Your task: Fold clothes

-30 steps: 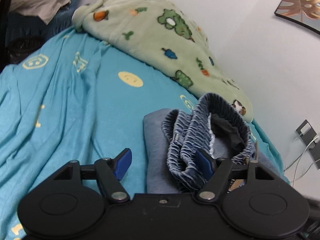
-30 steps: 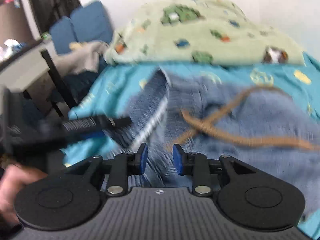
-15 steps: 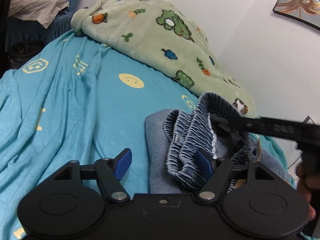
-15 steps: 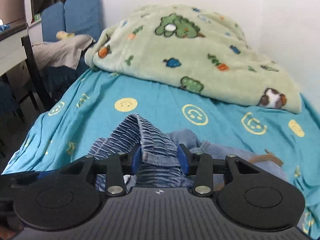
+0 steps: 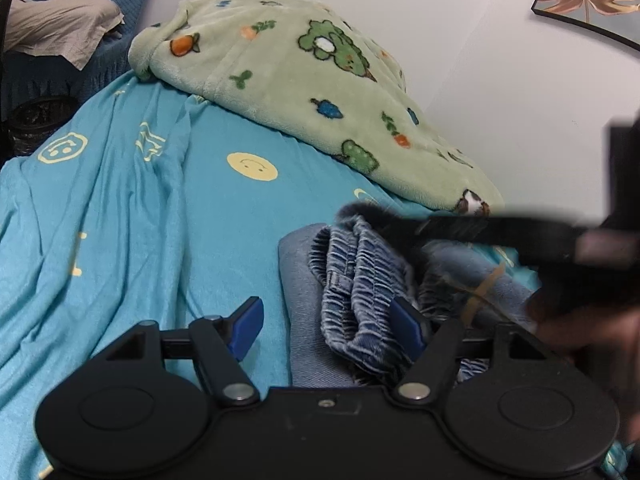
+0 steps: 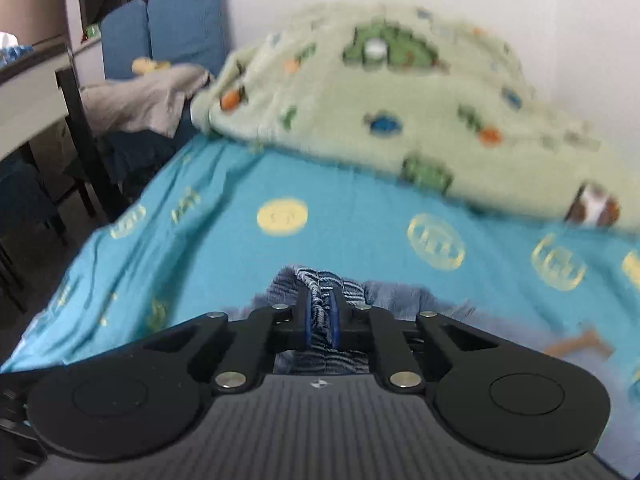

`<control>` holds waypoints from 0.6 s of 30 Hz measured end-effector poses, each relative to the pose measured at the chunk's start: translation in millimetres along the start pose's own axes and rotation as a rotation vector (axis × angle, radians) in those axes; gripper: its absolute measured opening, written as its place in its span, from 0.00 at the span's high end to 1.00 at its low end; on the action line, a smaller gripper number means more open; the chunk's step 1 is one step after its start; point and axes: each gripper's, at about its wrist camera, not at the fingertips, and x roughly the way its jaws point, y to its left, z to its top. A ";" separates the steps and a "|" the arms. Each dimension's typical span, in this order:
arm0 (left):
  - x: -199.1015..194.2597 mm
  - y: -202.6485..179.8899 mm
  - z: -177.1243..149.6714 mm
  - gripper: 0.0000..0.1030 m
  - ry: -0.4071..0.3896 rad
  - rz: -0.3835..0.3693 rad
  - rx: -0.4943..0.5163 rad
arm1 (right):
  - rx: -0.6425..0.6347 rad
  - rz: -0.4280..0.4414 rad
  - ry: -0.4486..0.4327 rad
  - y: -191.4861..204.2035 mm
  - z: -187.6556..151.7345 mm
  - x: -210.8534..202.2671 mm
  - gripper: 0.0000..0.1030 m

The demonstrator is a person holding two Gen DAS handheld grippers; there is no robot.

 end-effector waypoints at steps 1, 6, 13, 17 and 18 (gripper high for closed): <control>0.9 0.0 0.3 0.35 0.003 -0.002 -0.002 | 0.015 0.010 0.008 -2.3 -6.7 5.3 0.90; 2.8 -1.6 -0.3 0.29 0.030 -0.057 -0.020 | 0.077 0.084 -0.036 -16.3 -3.4 -13.3 0.83; -12.8 -8.1 -4.4 0.15 0.061 -0.161 -0.061 | 0.171 0.081 -0.124 -50.6 -1.0 -97.3 0.74; -16.9 -5.4 -10.8 0.11 0.119 -0.187 -0.123 | 0.281 -0.003 -0.128 -83.4 -15.7 -148.0 0.61; -16.5 -3.4 -13.9 0.11 0.137 -0.186 -0.145 | 0.318 -0.034 -0.117 -93.5 -20.2 -157.4 0.54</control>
